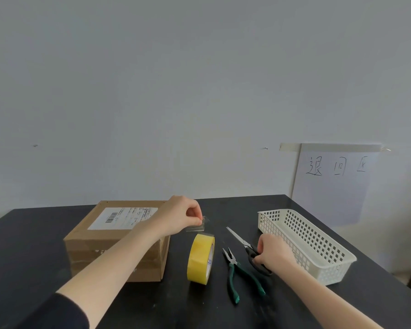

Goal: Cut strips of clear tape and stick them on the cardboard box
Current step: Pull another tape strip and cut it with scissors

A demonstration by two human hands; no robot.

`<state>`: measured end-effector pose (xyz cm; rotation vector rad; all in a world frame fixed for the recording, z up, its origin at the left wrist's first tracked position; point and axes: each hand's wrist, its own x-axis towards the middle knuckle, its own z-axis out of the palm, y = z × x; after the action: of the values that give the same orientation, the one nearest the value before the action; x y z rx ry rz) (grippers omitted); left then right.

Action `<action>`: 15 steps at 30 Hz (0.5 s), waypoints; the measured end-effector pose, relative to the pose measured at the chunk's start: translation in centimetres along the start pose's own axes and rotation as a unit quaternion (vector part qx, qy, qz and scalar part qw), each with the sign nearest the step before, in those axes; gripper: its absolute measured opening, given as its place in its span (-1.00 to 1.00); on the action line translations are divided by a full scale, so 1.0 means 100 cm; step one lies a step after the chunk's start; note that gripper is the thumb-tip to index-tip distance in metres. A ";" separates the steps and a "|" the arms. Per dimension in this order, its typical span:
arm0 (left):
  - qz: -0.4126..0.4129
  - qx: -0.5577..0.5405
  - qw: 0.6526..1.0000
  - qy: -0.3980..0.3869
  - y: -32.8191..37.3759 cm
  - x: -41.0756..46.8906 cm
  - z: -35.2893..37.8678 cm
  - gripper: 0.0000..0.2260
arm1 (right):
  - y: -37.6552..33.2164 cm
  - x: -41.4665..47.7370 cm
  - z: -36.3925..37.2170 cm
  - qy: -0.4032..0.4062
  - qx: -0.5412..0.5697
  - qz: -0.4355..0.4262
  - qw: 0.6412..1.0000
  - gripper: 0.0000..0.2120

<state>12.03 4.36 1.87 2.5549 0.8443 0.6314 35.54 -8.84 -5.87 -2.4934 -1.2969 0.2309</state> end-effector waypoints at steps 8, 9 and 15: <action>0.001 0.008 1.000 -0.005 -0.002 0.001 0.003 -0.99 | 0.006 0.001 0.009 0.015 -0.067 0.045 0.997 -0.69; 0.002 0.009 1.000 -0.006 -0.003 0.001 0.004 -0.99 | 0.007 0.002 0.010 0.017 -0.079 0.053 0.995 -0.64; 0.002 0.008 1.000 -0.005 -0.003 0.000 0.004 -0.98 | 0.012 0.004 0.013 0.022 -0.108 0.064 0.992 -0.84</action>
<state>12.05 4.51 1.37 2.5728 0.8447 0.6147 36.28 -8.88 -7.53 -2.7507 -1.2026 0.0653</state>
